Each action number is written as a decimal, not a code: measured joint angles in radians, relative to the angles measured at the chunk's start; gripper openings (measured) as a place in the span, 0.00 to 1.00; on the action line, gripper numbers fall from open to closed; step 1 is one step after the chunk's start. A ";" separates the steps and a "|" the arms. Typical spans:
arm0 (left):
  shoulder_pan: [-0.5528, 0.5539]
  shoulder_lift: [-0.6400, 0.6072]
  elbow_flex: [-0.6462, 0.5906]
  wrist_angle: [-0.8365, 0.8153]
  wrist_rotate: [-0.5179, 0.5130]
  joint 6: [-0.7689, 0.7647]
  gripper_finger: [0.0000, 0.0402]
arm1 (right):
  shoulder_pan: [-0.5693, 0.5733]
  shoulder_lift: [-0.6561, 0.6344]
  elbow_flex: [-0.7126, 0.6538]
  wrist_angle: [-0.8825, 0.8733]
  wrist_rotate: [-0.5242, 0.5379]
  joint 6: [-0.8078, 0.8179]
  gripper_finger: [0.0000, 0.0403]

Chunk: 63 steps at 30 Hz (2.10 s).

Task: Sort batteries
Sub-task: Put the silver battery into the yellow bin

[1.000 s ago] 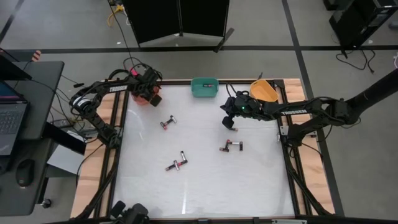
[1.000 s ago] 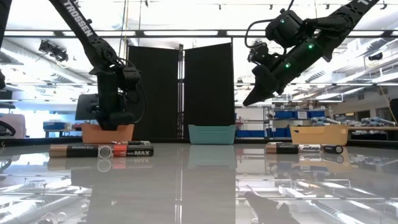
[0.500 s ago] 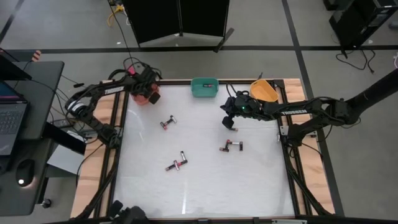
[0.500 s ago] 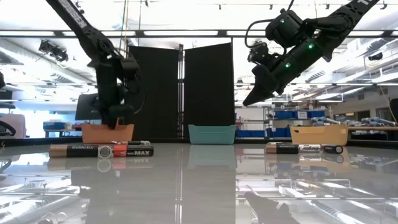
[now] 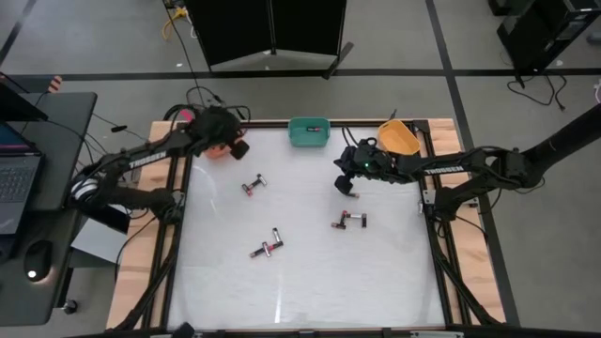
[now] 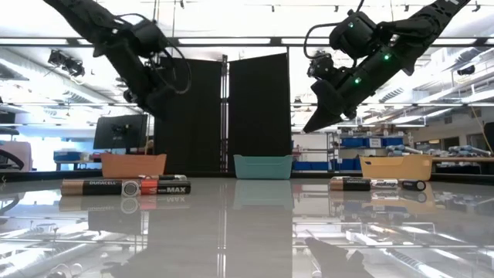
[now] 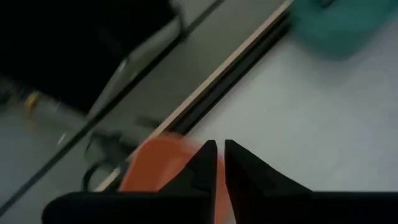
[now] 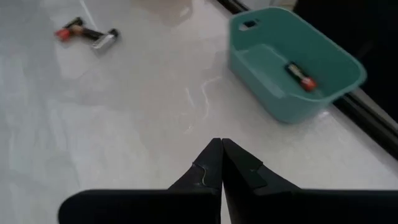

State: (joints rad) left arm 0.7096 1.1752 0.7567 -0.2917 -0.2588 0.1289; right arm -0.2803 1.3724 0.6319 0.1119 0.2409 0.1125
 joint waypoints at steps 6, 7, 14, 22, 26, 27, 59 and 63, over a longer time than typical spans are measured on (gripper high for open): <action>-0.111 -0.095 -0.155 0.160 0.237 0.007 0.09 | 0.107 0.000 0.007 0.011 0.056 0.000 0.04; -0.131 -0.104 -0.180 0.184 0.261 -0.002 0.09 | 0.129 0.000 0.012 0.001 0.057 0.000 0.04; -0.278 -0.118 -0.337 0.370 0.299 -0.071 0.09 | 0.254 0.000 0.109 -0.230 0.054 0.062 0.05; -0.371 -0.118 -0.410 0.454 0.285 -0.050 0.09 | 0.377 0.000 0.220 -0.617 -0.065 0.151 0.10; -0.373 -0.118 -0.410 0.461 0.267 -0.058 0.09 | 0.401 0.000 0.209 -0.679 -0.109 0.208 0.15; -0.373 -0.118 -0.410 0.460 0.266 -0.058 0.09 | 0.408 0.000 0.205 -0.694 -0.109 0.223 0.16; -0.372 -0.117 -0.409 0.507 0.260 -0.032 0.09 | 0.378 0.244 0.199 -0.714 -0.113 0.226 0.38; -0.372 -0.117 -0.409 0.505 0.260 -0.032 0.09 | 0.358 0.246 0.199 -0.710 -0.124 0.216 0.26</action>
State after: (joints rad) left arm 0.3374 1.0584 0.3473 0.2131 0.0009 0.0971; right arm 0.0772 1.6188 0.8307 -0.5978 0.1169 0.3282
